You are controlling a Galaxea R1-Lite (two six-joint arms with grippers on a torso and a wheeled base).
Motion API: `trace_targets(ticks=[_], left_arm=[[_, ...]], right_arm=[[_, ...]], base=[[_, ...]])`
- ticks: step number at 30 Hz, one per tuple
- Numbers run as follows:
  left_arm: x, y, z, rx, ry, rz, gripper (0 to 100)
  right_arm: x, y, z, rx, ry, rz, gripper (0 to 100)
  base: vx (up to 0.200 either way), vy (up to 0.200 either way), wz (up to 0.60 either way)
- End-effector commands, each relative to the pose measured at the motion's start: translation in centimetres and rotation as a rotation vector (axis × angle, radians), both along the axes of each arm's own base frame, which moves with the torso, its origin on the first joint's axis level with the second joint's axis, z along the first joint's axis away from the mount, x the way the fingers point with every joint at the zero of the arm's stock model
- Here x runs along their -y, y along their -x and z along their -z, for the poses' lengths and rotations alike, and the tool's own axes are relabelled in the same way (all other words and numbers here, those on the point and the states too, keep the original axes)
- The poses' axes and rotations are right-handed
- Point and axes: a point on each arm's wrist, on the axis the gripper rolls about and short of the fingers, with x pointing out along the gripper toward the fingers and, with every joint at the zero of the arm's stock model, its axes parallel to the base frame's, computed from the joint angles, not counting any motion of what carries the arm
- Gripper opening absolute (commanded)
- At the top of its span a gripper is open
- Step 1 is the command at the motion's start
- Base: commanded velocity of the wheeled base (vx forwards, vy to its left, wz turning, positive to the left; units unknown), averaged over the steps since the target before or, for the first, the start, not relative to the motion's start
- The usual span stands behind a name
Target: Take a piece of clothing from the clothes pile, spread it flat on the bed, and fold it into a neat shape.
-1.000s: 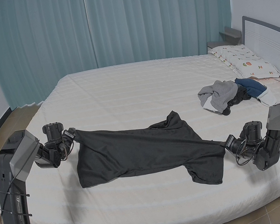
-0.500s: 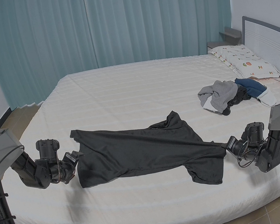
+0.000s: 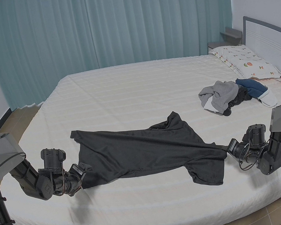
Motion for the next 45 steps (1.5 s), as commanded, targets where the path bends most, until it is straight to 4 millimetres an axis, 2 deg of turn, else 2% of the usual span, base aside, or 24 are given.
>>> trace_targets(ticks=[1,8,12,13,21,23,29,36,41,45], left_arm=[[0.0,0.0,0.9,-0.024,-0.015,-0.003,100],[1.0,0.0,1.8,-0.047,-0.048,0.016,100],[1.3,-0.9,2.2,-0.038,-0.069,0.001,100],[1.3,-1.0,2.3,-0.038,-0.070,-0.001,0],[0.9,-0.2,2.4,-0.059,-0.089,-0.022,0],[0.6,0.9,1.1,-0.046,-0.090,-0.029,0],[-0.7,2.0,-2.1,-0.009,-0.106,-0.045,0],[-3.0,2.8,-4.4,-0.009,-0.128,-0.078,0],[-3.4,3.6,-4.3,-0.082,-0.162,-0.049,0],[-3.4,4.1,-3.7,-0.120,-0.159,-0.042,0]], right_arm=[[-0.1,0.0,-0.1,0.003,-0.001,-0.004,0],[-0.2,0.0,-0.1,0.003,-0.001,-0.005,0],[-0.1,0.0,-0.1,0.003,-0.001,-0.004,0],[-0.2,0.0,-0.1,0.003,-0.001,-0.005,0],[-0.1,0.0,-0.1,0.002,-0.002,-0.003,0],[-0.1,0.0,-0.2,0.005,-0.003,-0.003,0],[-0.1,0.1,-0.3,0.005,-0.003,-0.003,0],[0.2,0.6,-1.8,0.033,-0.001,-0.002,0],[0.3,1.8,-2.4,0.028,0.010,-0.066,0],[0.4,2.6,-2.0,0.005,0.048,-0.104,0]], base=[[0.000,0.000,0.00],[0.000,0.000,0.00],[0.000,0.000,0.00],[0.000,0.000,0.00],[0.000,0.000,0.00],[0.000,0.000,0.00],[0.000,0.000,0.00],[0.000,0.000,0.00],[0.000,0.000,0.00],[0.000,0.000,0.00]])
